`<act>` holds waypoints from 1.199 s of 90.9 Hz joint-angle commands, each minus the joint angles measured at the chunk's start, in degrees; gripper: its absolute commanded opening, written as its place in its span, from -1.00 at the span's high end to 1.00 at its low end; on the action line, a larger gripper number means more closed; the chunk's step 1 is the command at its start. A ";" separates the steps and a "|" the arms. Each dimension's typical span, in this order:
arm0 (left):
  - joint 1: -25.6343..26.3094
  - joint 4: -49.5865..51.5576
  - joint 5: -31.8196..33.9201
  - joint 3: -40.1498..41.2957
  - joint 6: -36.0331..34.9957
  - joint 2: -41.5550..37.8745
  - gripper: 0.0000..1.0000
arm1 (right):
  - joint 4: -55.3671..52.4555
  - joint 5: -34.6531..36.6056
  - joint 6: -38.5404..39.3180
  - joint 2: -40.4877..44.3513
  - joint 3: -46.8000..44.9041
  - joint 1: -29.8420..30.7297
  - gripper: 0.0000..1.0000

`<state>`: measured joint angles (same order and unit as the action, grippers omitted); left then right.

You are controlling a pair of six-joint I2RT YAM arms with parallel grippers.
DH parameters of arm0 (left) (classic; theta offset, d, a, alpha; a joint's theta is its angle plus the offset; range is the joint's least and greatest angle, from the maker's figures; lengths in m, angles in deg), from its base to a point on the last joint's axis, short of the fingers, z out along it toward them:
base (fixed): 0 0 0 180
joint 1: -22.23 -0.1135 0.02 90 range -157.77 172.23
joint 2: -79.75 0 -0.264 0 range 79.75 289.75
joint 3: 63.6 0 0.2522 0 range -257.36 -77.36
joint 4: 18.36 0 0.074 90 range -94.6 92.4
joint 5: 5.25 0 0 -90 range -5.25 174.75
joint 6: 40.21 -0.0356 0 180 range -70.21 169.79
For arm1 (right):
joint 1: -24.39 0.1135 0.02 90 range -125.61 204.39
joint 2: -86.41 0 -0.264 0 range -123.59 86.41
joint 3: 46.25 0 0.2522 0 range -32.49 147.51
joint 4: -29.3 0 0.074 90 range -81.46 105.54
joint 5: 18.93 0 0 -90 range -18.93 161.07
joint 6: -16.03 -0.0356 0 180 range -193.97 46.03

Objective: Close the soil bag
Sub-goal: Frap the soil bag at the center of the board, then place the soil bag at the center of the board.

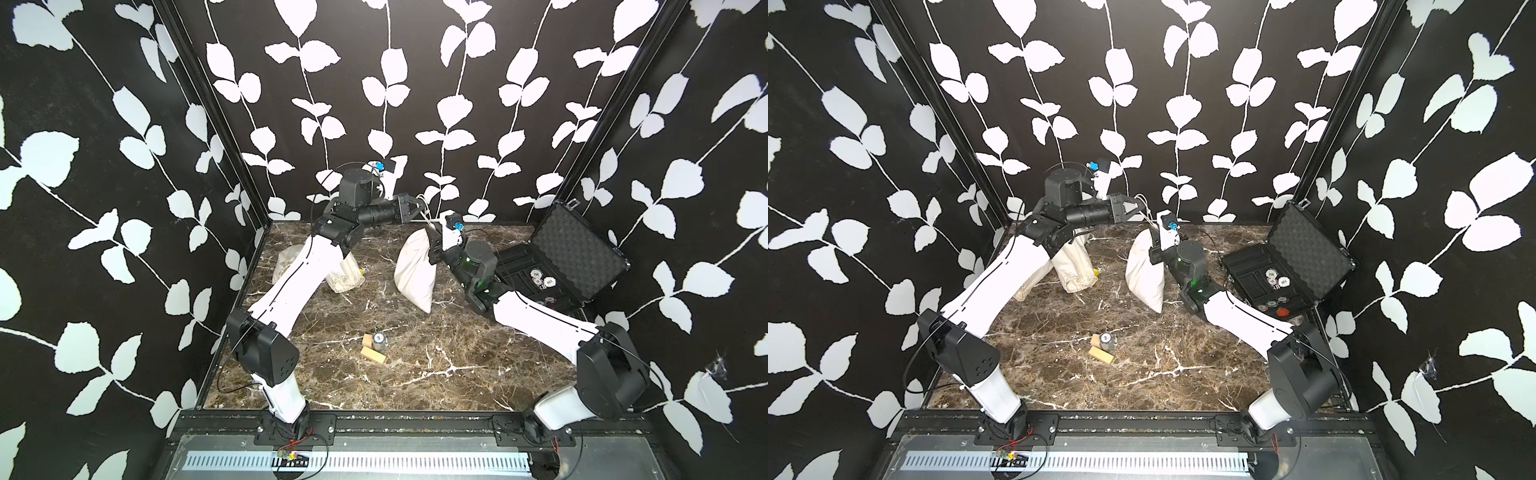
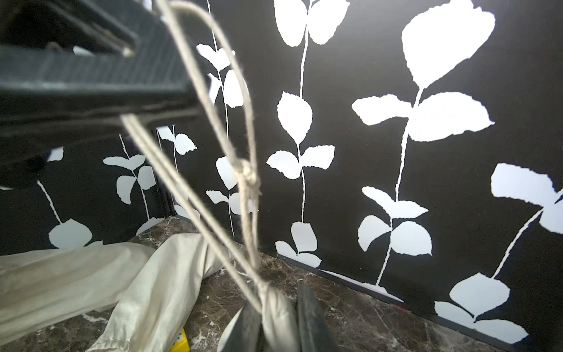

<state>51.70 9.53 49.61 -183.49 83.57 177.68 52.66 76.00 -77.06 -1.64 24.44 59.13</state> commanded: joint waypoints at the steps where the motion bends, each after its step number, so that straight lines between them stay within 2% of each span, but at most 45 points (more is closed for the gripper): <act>1: -1.93 -18.14 -2.60 -5.37 1.86 -9.87 1.00 | -21.05 7.63 -1.22 -6.77 -8.22 -4.19 0.68; 22: -3.25 -19.38 0.12 3.52 1.45 -12.06 1.00 | -25.43 7.35 -2.95 -6.97 -3.44 -8.49 0.86; 37: -3.42 -10.02 7.56 8.55 -7.65 -10.98 1.00 | -30.10 2.00 -1.71 -6.39 7.31 -13.44 0.99; 51: -3.11 -7.32 10.79 14.73 -10.76 -6.86 0.98 | -34.03 0.39 0.11 -7.86 17.64 -15.16 1.00; 57: -2.50 -7.45 12.92 18.21 -11.46 -5.72 0.79 | -34.36 1.16 -0.03 -8.19 20.88 -15.90 1.00; 66: -2.14 -5.83 17.93 22.95 -13.08 -6.04 0.27 | -35.69 3.04 -1.35 -9.12 21.60 -17.42 1.00; 75: -2.14 -0.52 30.03 27.08 -15.21 -9.27 -0.12 | -36.42 4.86 -3.25 -9.92 19.45 -18.88 0.95; 84: -2.28 6.57 44.85 30.42 -17.06 -12.75 -0.43 | -37.10 6.70 -4.24 -10.08 15.76 -19.61 0.85; 89: -2.75 10.01 51.52 32.28 -16.98 -14.45 -0.55 | -36.85 7.45 -4.19 -9.37 13.64 -19.79 0.75; 99: -4.57 14.19 61.00 36.67 -15.71 -17.45 -0.74 | -35.69 9.16 -3.35 -5.99 9.80 -19.86 0.40; 105: -5.80 14.80 63.94 39.25 -14.04 -18.40 -0.93 | -35.28 9.90 -2.33 -4.22 8.01 -19.88 0.18; 109: -7.00 14.17 63.71 41.11 -12.40 -18.32 -0.97 | -35.20 10.18 -1.81 -0.87 6.98 -19.89 0.04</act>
<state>47.05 19.80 102.77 -145.91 68.75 161.00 15.79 83.23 -79.68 -9.91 32.72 38.98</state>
